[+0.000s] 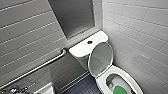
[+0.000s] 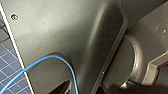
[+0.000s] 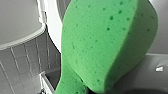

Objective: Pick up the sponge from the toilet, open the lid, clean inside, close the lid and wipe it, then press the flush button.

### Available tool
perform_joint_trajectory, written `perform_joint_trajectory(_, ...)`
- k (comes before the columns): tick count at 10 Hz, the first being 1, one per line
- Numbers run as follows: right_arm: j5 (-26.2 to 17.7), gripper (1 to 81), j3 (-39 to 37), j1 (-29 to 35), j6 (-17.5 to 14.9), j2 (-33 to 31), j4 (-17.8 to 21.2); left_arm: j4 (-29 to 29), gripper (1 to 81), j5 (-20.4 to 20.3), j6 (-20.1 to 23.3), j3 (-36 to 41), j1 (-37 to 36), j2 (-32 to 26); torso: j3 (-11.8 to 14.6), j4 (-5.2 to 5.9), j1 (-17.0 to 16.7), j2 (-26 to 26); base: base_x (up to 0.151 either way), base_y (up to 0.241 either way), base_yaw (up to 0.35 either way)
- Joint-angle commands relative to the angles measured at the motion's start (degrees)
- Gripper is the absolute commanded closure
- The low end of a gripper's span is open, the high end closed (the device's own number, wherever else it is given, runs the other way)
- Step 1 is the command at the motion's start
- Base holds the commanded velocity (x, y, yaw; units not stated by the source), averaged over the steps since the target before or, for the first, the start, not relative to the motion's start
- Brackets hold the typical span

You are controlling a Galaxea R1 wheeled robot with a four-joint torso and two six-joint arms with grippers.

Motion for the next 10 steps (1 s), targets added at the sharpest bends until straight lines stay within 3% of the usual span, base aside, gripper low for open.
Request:
perform_joint_trajectory(1, 1.48, 81.1, 6.42, -1.63, 0.19, -5.40, -0.91, 0.38, 1.0, 5.23, 0.05, 0.44, 1.08, -0.02, -0.02, 0.00, 0.00, 0.00, 0.000, 0.000, 0.000)
perform_joint_trajectory(5, 3.16, 81.1, 10.73, -9.36, 0.19, -10.77, -1.08, 0.46, 1.0, 5.23, 0.05, 0.52, 1.08, -0.19, 0.00, 0.00, 0.00, 0.00, 0.000, 0.000, 0.000)
perform_joint_trajectory(10, 3.86, 81.1, 8.13, -18.50, -0.24, -13.42, -2.39, -0.24, 1.0, 4.70, -0.12, 1.49, -0.76, -2.12, 0.00, 0.00, 0.00, 0.00, 0.000, 0.000, 0.000)
